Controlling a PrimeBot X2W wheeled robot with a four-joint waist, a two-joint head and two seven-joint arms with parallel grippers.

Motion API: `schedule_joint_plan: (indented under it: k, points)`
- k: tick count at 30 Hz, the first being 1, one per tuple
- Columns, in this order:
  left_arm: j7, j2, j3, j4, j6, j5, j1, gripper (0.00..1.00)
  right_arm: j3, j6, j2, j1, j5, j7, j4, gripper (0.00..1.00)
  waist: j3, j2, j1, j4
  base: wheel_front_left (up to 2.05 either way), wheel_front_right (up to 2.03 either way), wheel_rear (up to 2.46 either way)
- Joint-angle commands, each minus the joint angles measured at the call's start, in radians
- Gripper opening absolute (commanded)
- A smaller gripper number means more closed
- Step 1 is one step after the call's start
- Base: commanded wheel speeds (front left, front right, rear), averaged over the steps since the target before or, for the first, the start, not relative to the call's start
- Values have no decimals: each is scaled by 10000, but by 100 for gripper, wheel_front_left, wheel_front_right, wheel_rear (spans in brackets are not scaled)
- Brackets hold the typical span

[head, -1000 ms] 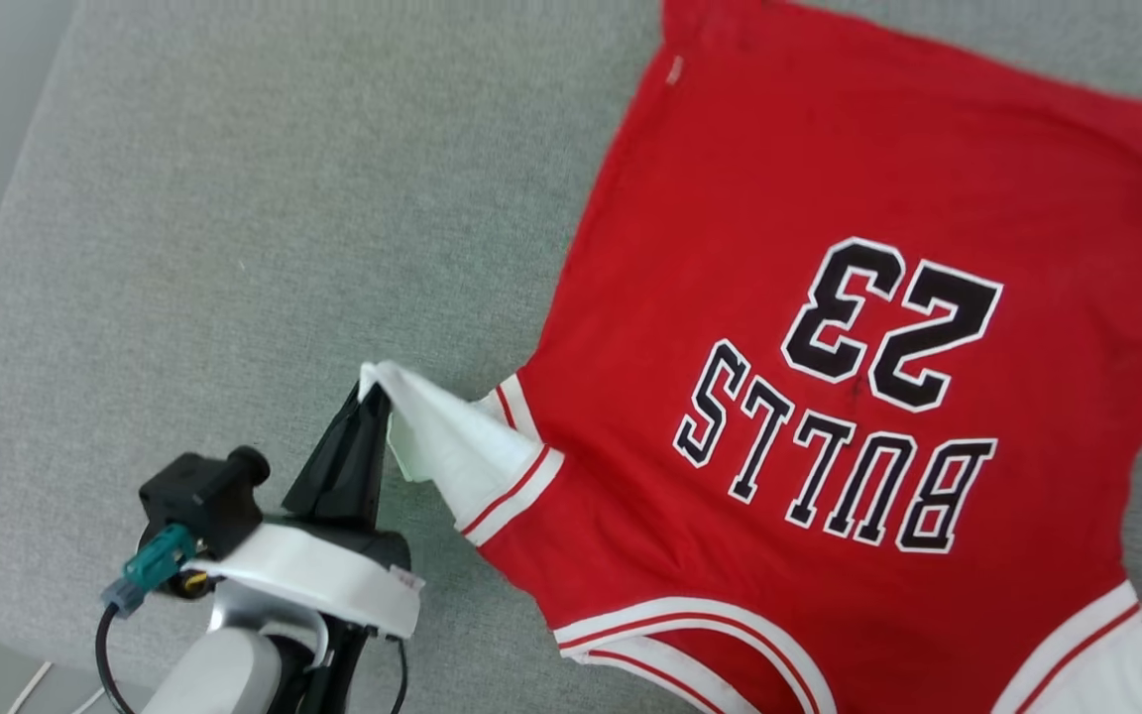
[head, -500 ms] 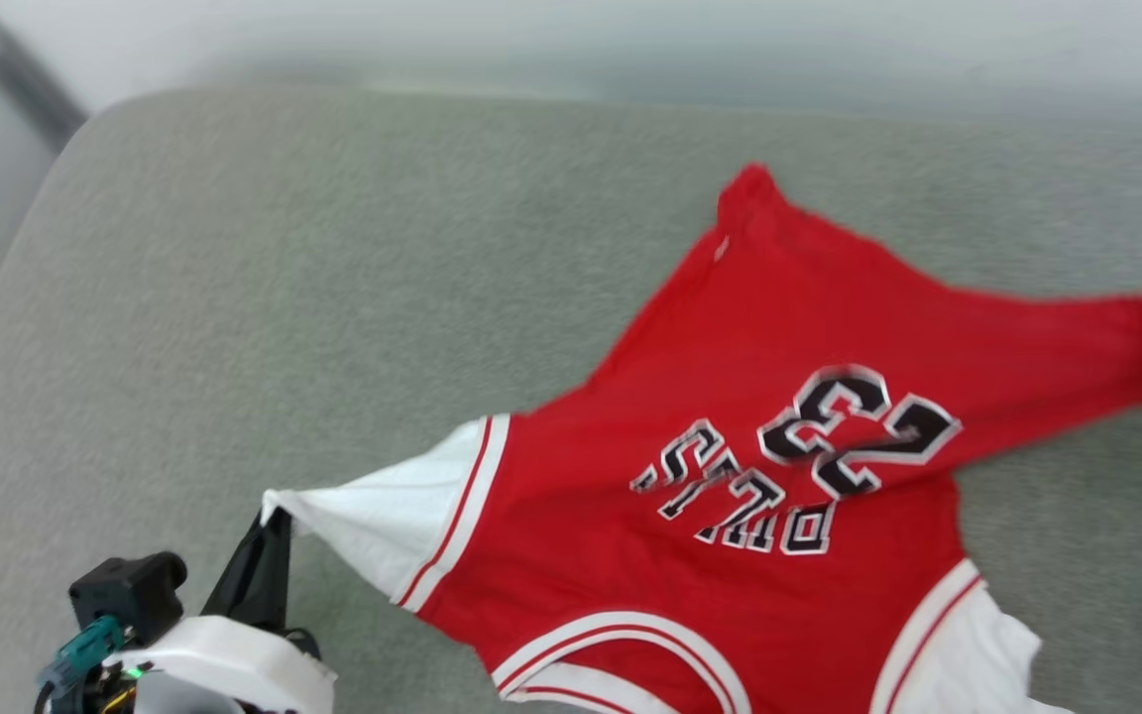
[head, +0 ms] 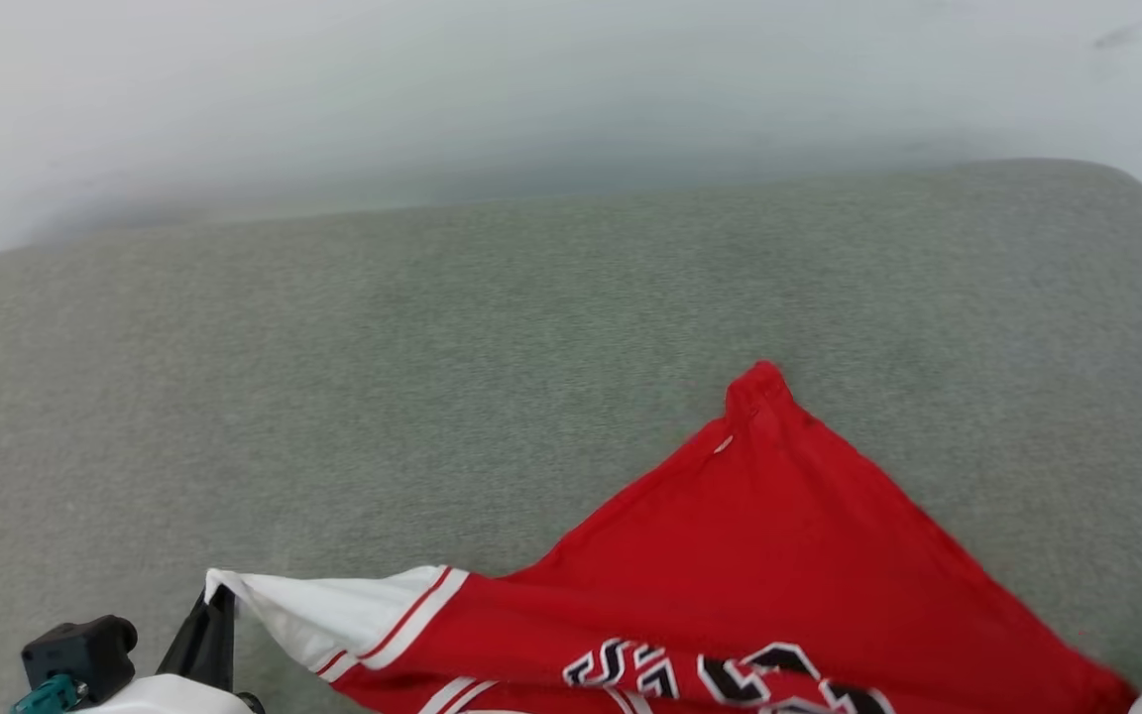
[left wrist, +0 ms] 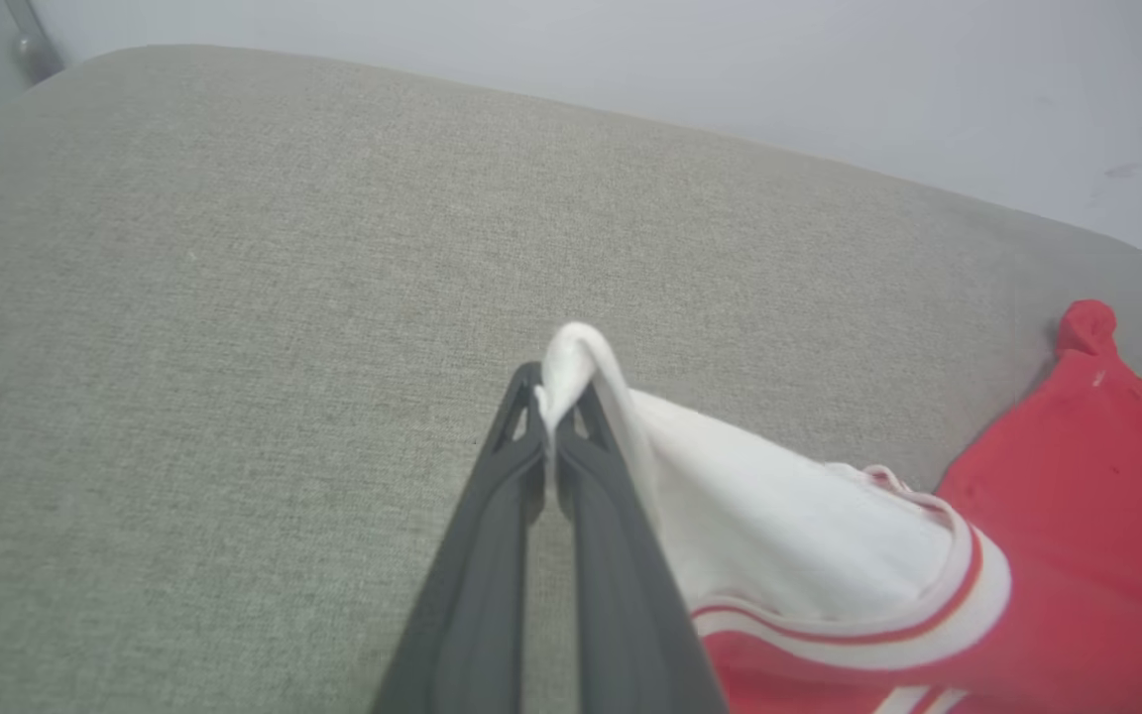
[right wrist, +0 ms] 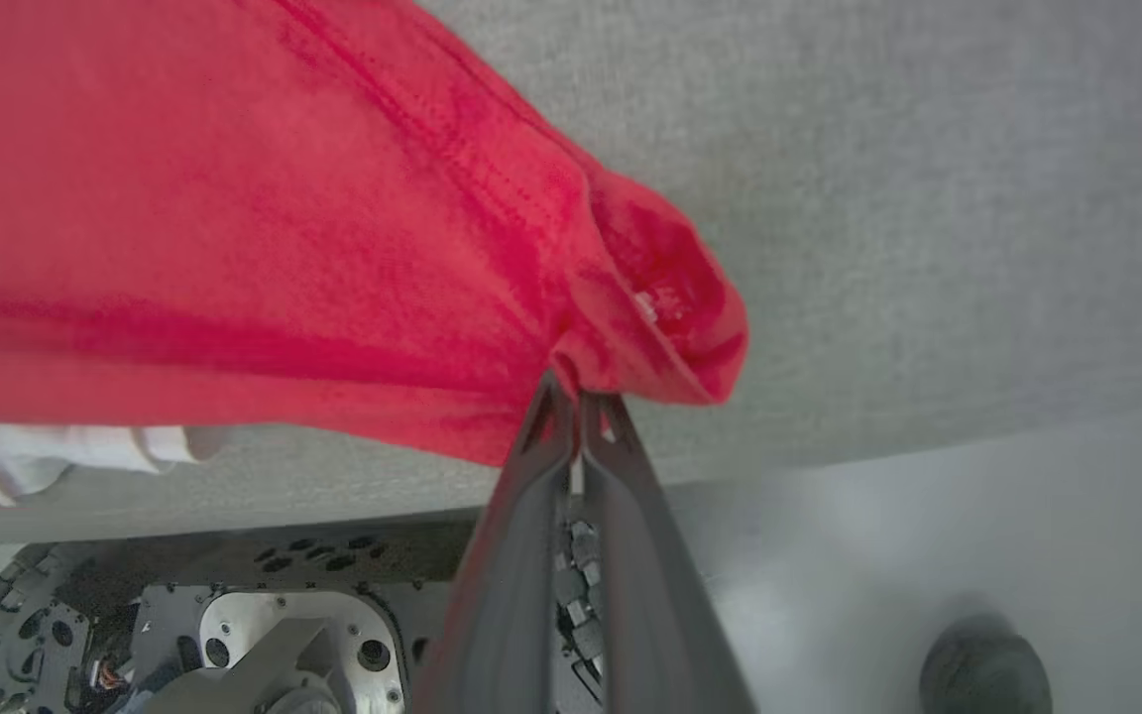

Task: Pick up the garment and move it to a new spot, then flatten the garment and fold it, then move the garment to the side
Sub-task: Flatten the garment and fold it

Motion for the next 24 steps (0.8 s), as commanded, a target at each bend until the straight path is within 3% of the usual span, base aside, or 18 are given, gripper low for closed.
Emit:
schedule_joint_plan:
  k: [1, 2, 3, 4, 5, 10, 17, 20, 24]
  points:
    - [39, 44, 9, -4, 17, -24, 62, 0, -79, -11, 150, 166, -124, -129, -84, 0, -22, 0, 2, -162, 0, 0, 0]
    - [91, 69, -35, -3, 37, 16, 42, 0, -190, -11, 411, 409, -147, -293, -118, 0, 18, 0, 2, -205, 0, 0, 0]
    - [121, 79, -57, -13, 57, 42, 9, 0, -245, -11, 703, 580, -140, -496, -123, 7, 64, 0, 2, -257, 0, 0, 0]
    - [115, 71, -64, -39, 72, 58, -45, 0, -275, -9, 975, 708, -123, -707, -95, 40, 112, 0, 2, -302, 0, 0, 0]
    - [166, 75, -100, -44, 69, 67, -79, 0, -329, -9, 1176, 778, -131, -991, -86, 100, 146, 0, 2, -339, 0, 0, 0]
    - [271, 126, -179, -165, 96, 132, -275, 0, -606, -9, 1880, 349, -195, -3380, -183, 100, 343, 0, 2, -423, 0, 0, 0]
    - [359, 137, -310, -471, 114, 284, -671, 0, -3, -7, 1722, -1123, -449, -7028, 181, 100, 765, 0, 2, -258, 0, 0, 0]
    - [330, 98, -359, -636, 71, 379, -954, 0, 494, -7, 1417, -2016, -288, -7418, 619, 100, 1125, 0, 2, -69, 0, 0, 0]
    - [242, -30, -506, -792, -22, 508, -1482, 0, 1524, -7, 796, -3363, 31, -6337, 1163, 100, 1623, 0, 2, 304, 0, 0, 0]
